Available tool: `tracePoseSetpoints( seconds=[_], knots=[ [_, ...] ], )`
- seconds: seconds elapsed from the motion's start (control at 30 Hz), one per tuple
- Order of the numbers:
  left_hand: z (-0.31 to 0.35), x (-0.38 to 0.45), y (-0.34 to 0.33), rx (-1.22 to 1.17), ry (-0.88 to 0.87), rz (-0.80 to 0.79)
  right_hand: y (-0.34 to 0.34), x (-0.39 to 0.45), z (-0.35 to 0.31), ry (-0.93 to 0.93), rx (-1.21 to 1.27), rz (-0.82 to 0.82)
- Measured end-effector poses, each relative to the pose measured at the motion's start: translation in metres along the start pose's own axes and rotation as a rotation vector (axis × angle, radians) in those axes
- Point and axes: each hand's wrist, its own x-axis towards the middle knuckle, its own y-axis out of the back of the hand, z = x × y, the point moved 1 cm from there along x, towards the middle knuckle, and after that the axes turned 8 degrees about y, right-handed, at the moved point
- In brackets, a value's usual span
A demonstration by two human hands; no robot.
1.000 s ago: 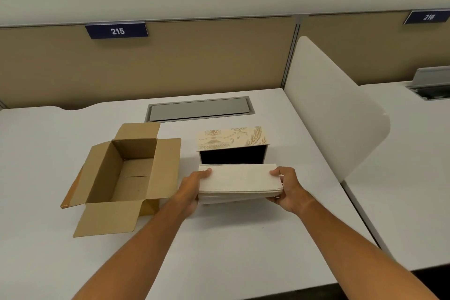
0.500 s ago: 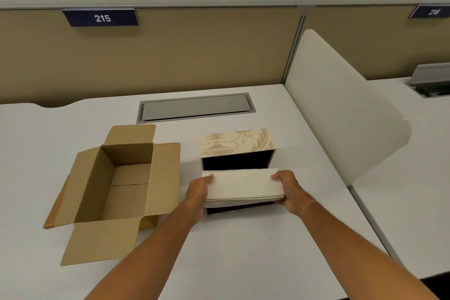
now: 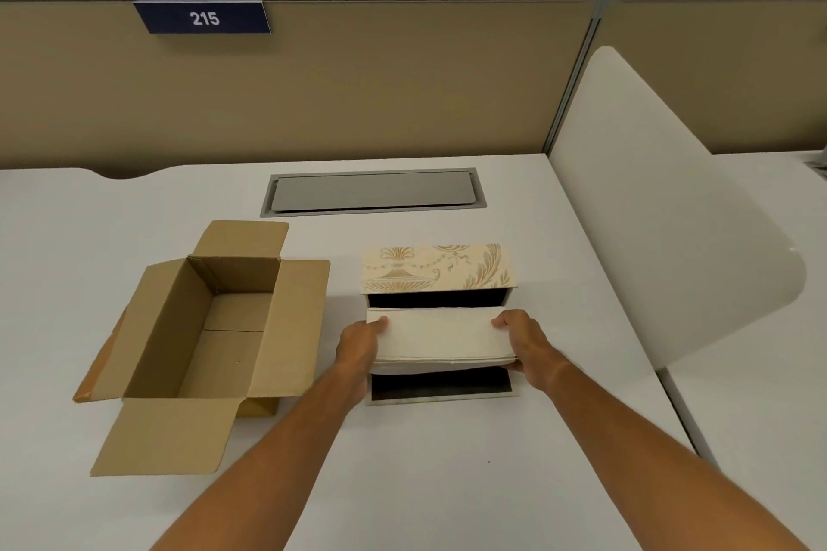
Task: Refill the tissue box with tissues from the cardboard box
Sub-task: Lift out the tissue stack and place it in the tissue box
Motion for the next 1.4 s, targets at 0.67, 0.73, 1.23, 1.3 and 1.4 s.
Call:
tracePoseSetpoints(
  seconds=[0.67, 0.73, 1.23, 1.3, 1.4],
  knots=[
    [-0.012, -0.026, -0.003, 0.611, -0.376, 0.351, 0.007, -0.006, 0.013, 0.416, -0.485, 0.134],
    [-0.016, -0.034, 0.000, 0.781, -0.510, 0.436, 0.013, -0.014, 0.018, 0.652, -0.647, 0.250],
    [0.015, -0.031, -0.010, 1.713, -0.968, 0.193, -0.008, 0.001, -0.011, 1.063, -1.687, -0.333],
    [0.019, -0.025, -0.014, 1.768, -0.927, 0.191, -0.013, 0.009, -0.012, 1.012, -1.733, -0.376],
    [0.020, -0.019, -0.018, 1.840, -0.873, 0.180, -0.019, 0.014, -0.017, 0.973, -1.747, -0.422]
  ],
)
